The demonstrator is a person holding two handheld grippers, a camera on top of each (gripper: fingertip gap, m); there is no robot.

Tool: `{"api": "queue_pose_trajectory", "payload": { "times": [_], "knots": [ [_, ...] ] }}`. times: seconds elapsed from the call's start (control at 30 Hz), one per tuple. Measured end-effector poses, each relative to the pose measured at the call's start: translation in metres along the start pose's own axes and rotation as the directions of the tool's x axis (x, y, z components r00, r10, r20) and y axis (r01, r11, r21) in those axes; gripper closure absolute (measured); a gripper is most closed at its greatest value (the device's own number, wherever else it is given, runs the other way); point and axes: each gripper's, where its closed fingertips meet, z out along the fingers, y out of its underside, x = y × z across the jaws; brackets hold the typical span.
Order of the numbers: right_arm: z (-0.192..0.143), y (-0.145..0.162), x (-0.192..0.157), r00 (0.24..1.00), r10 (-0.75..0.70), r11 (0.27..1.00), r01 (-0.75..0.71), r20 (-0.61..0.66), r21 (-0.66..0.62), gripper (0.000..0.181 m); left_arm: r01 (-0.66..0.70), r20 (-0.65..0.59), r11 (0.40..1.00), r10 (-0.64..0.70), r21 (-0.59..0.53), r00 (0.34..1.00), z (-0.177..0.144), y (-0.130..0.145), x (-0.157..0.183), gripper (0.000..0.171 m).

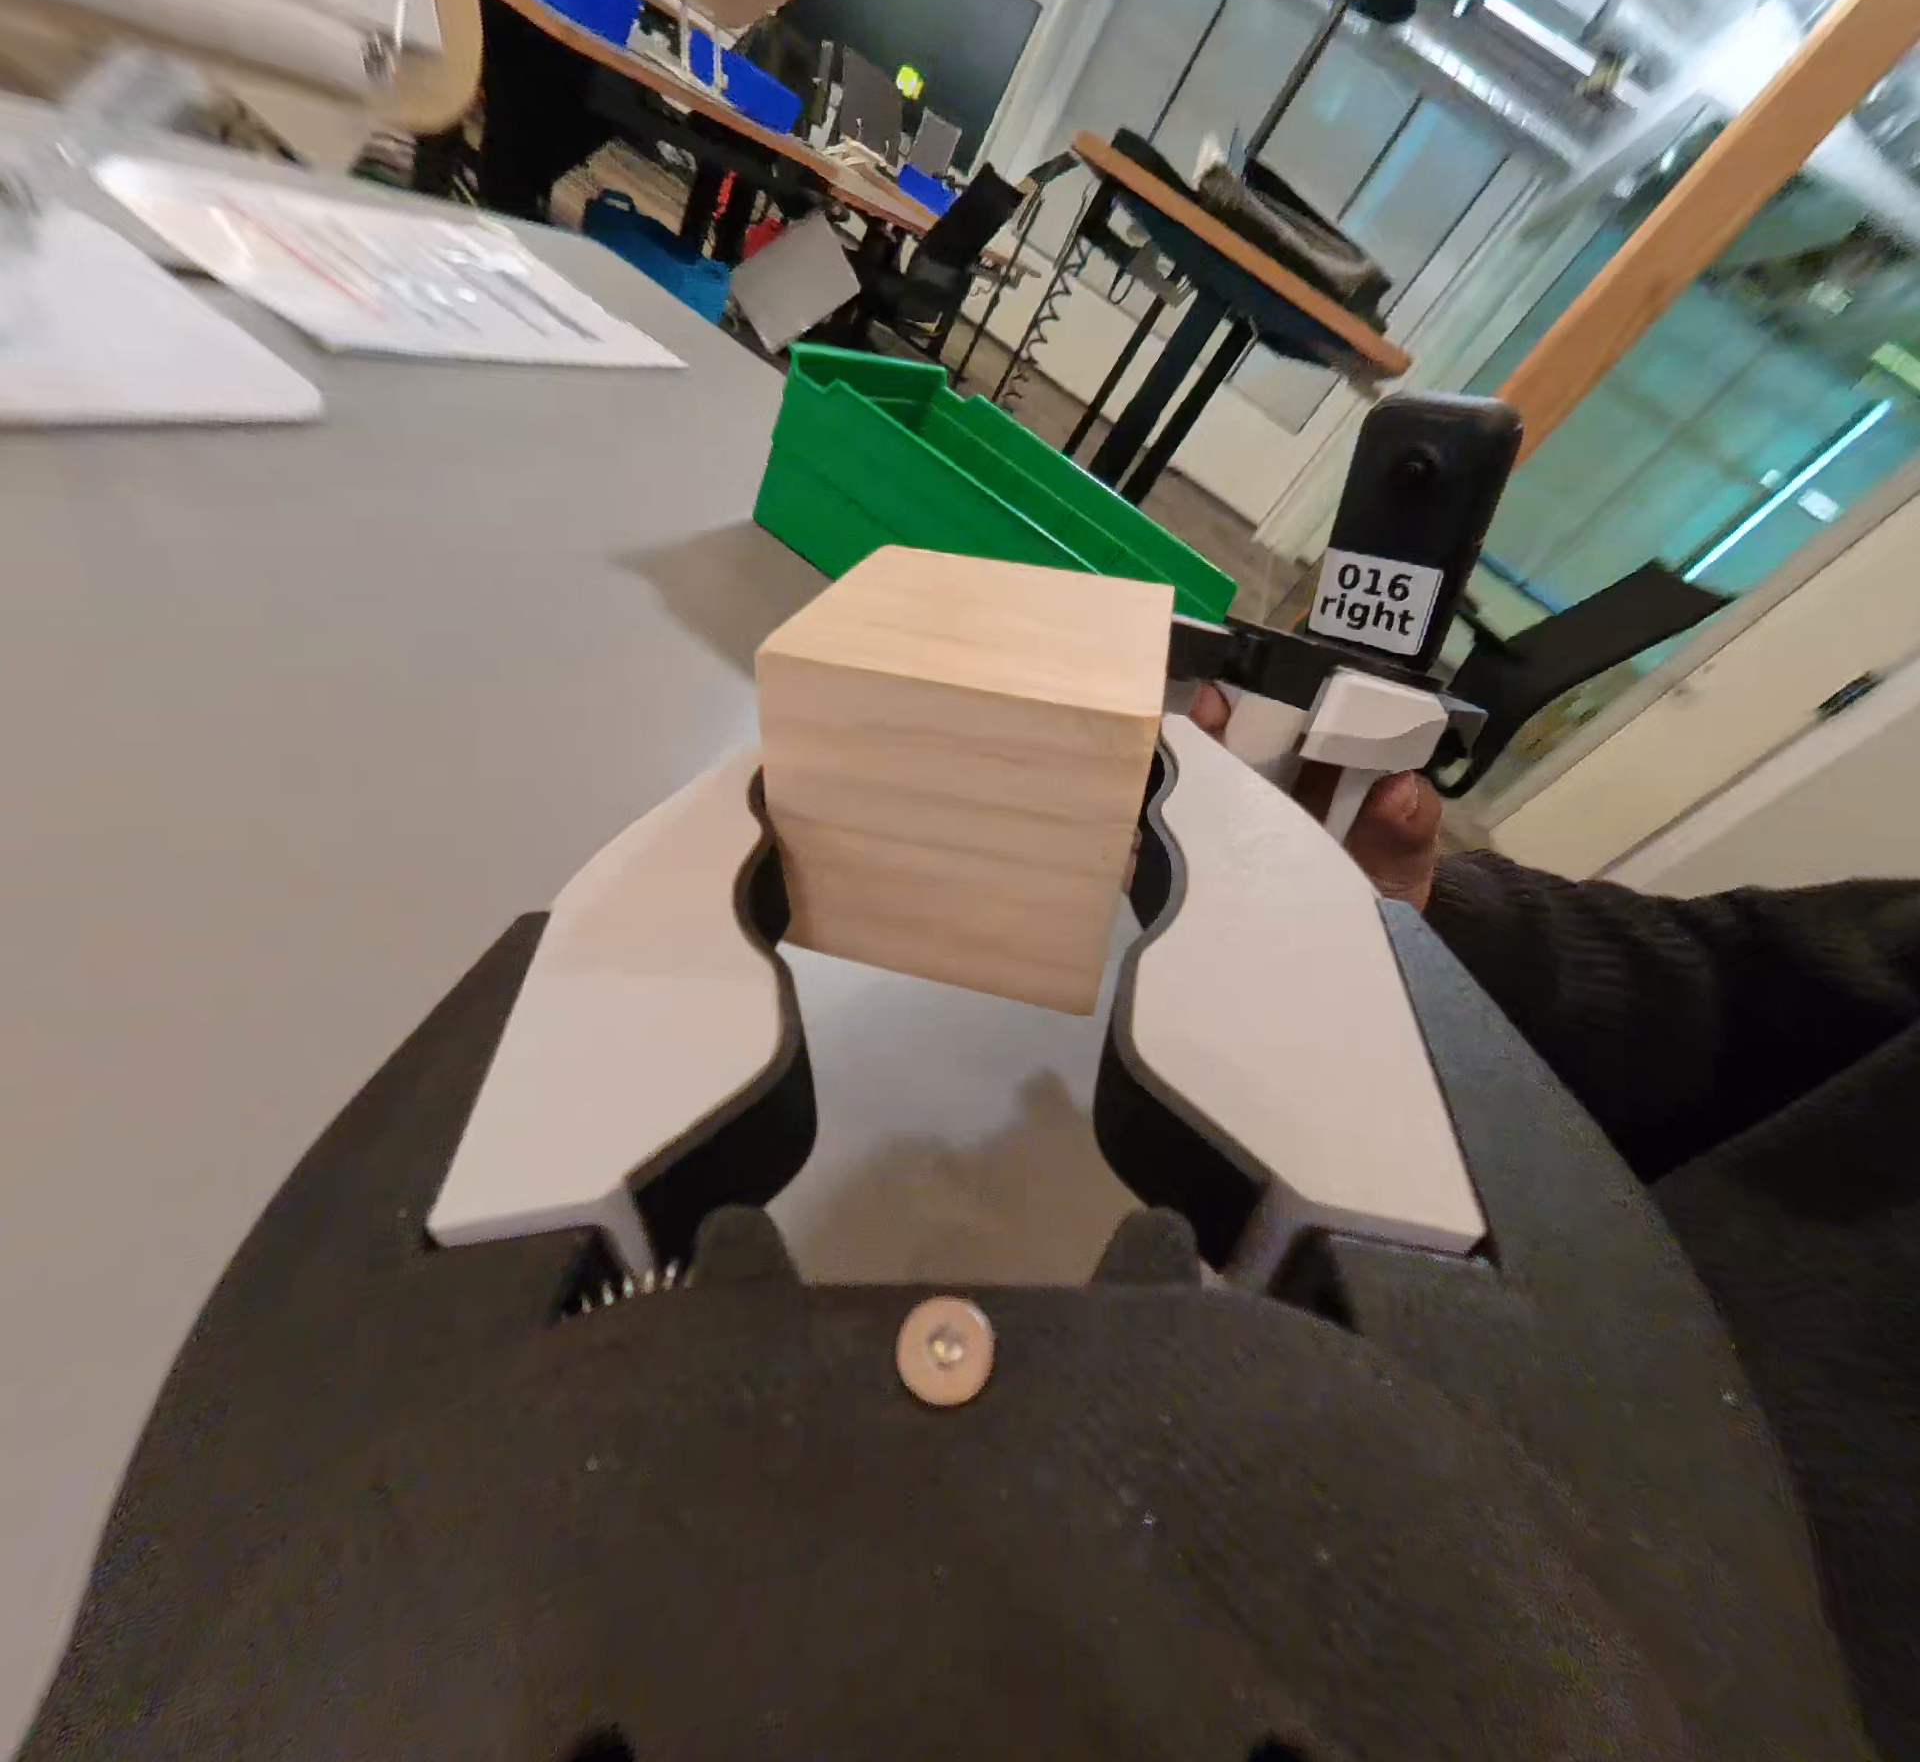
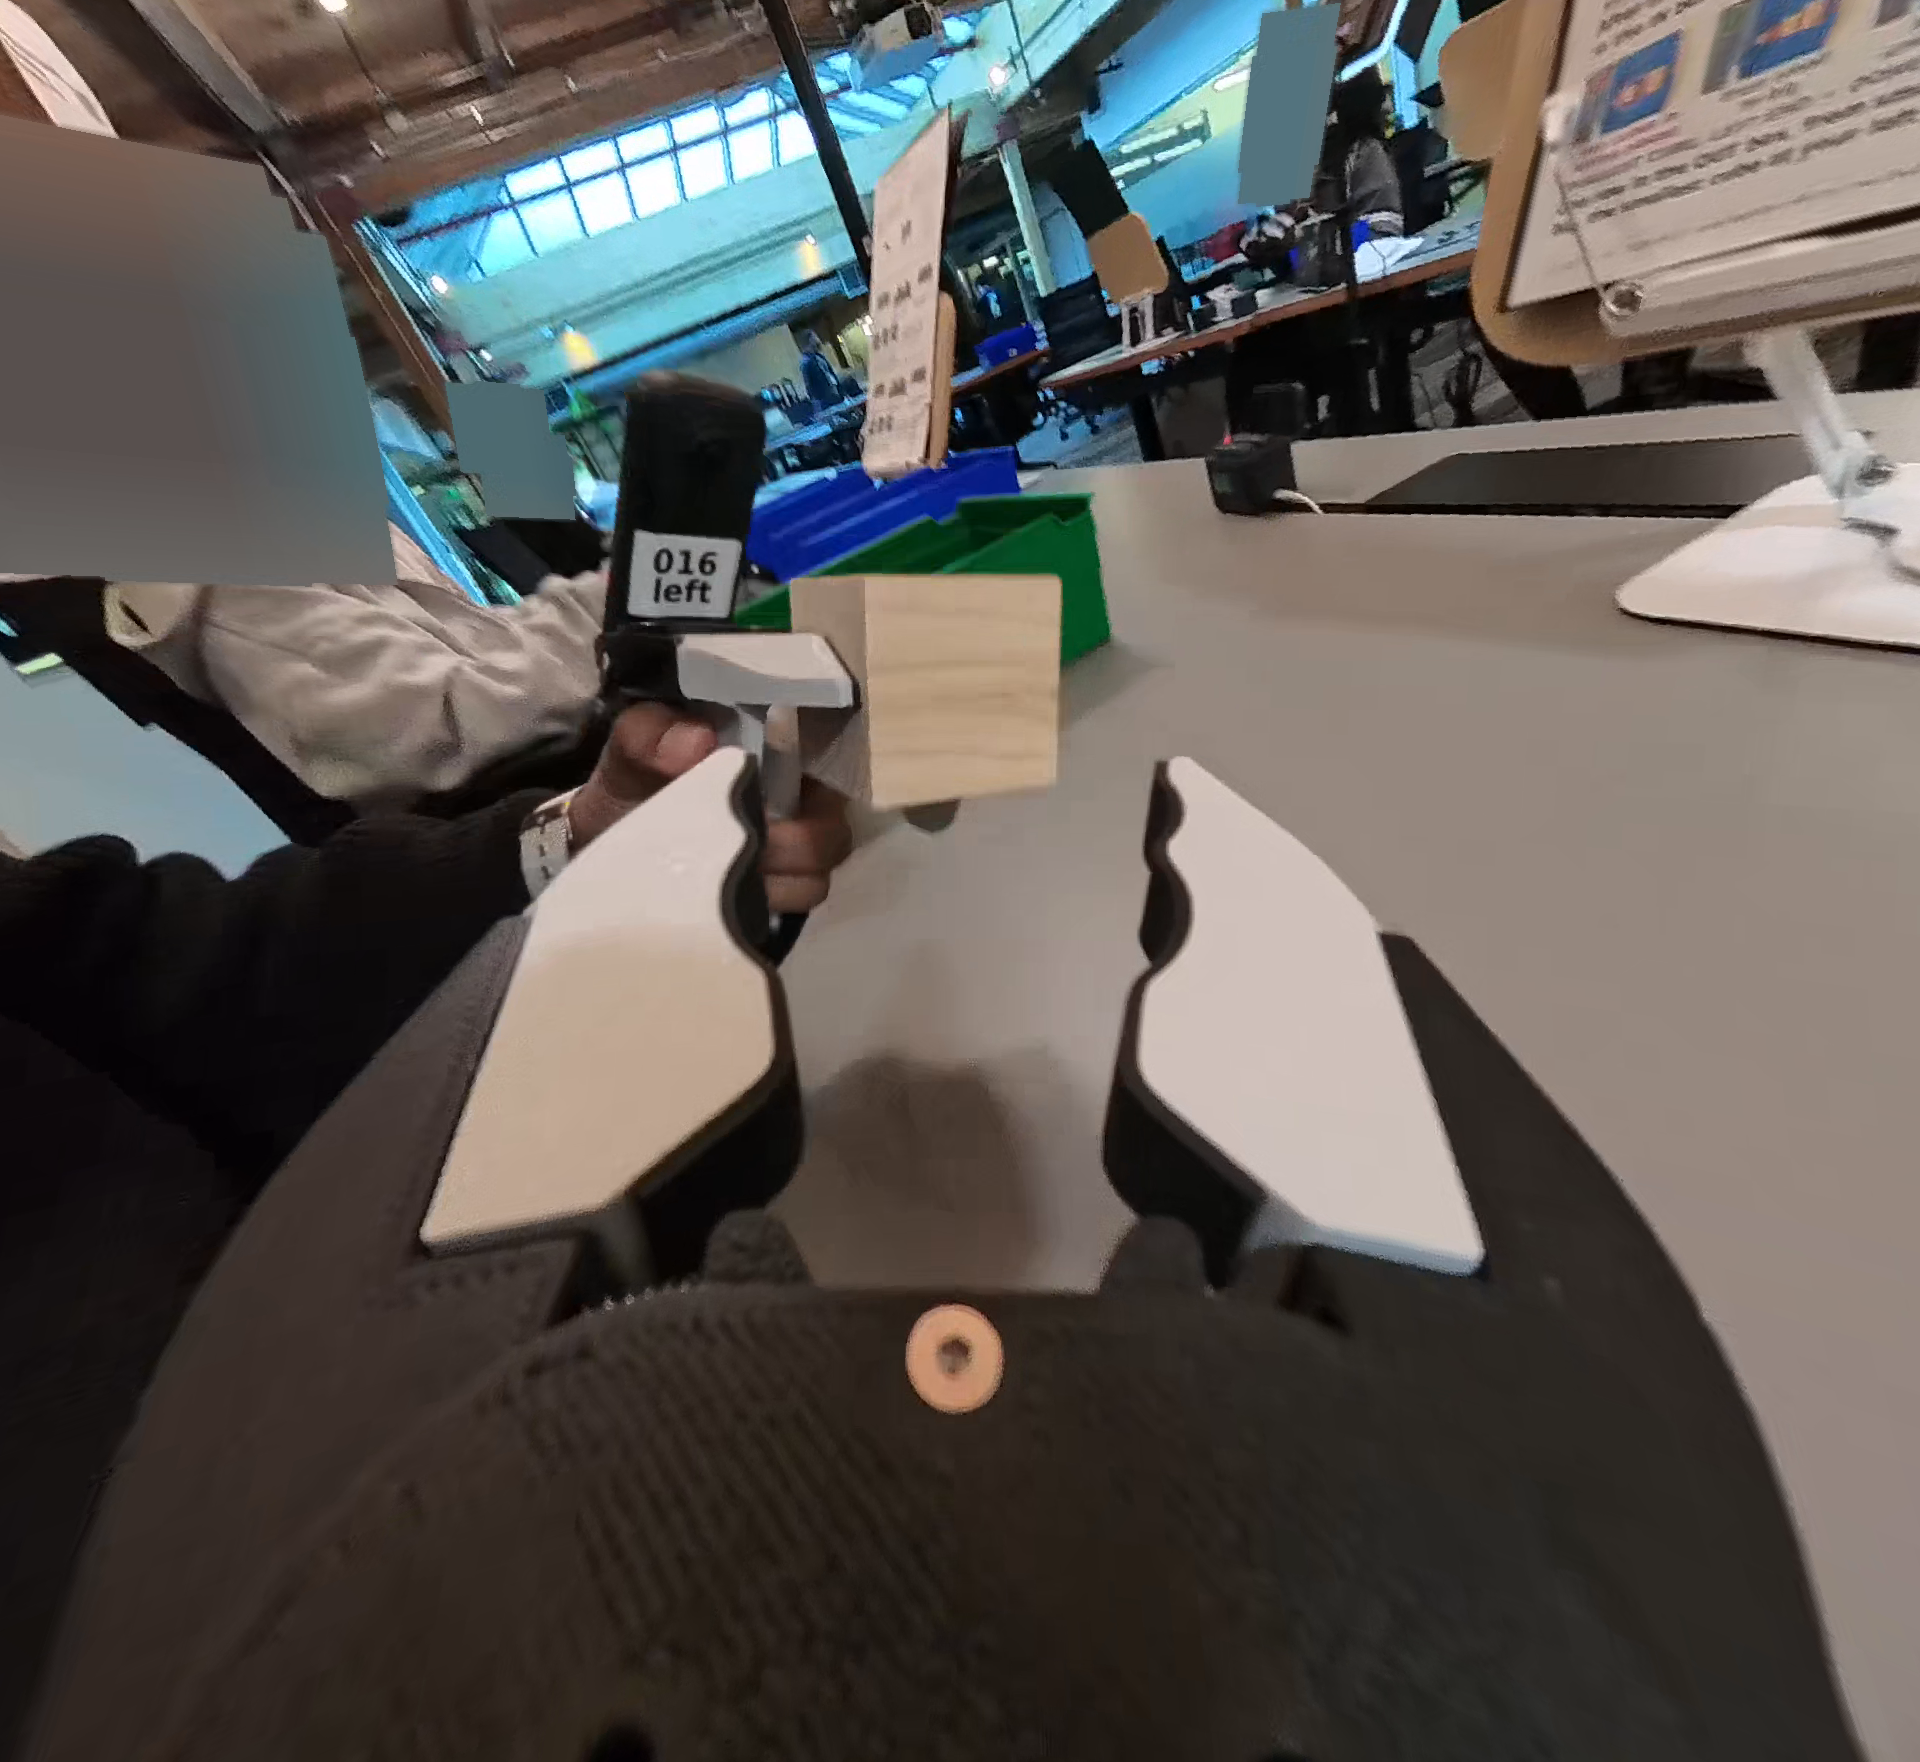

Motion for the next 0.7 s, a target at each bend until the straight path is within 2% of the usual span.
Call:
{"api": "queue_pose_trajectory", "payload": {
  "times": [0.07, 0.13, 0.23, 0.33, 0.5, 0.7],
  "knots": [
    [-0.003, 0.003, 0.009, 1.000, -0.012, 0.999, 0.012, 0.004, -0.044, 0.109, 0.104, -0.008, 0.994, -0.104, -0.021, 0.995, 0.010, 0.018, -0.007, 0.105],
    [-0.004, 0.007, 0.019, 1.000, -0.015, 0.997, 0.015, 0.003, -0.078, 0.109, 0.151, -0.032, 0.988, -0.151, -0.022, 0.988, 0.012, 0.026, -0.010, 0.105],
    [-0.003, 0.018, 0.023, 0.997, 0.075, 0.992, -0.072, 0.026, -0.106, 0.109, 0.209, -0.061, 0.978, -0.209, -0.011, 0.976, 0.011, 0.035, -0.011, 0.105],
    [0.003, 0.026, 0.018, 0.987, 0.147, 0.981, -0.138, 0.060, -0.138, 0.112, 0.227, -0.097, 0.974, -0.226, -0.008, 0.969, 0.012, 0.037, -0.011, 0.105],
    [0.009, 0.045, 0.018, 0.995, 0.091, 0.972, -0.079, 0.045, -0.220, 0.115, 0.241, -0.148, 0.970, -0.242, -0.025, 0.959, 0.009, 0.036, -0.007, 0.105],
    [0.015, 0.049, 0.013, 0.985, 0.157, 0.966, -0.137, 0.077, -0.217, 0.112, 0.221, -0.121, 0.974, -0.226, -0.056, 0.966, 0.006, 0.041, -0.009, 0.105]
  ]
}}
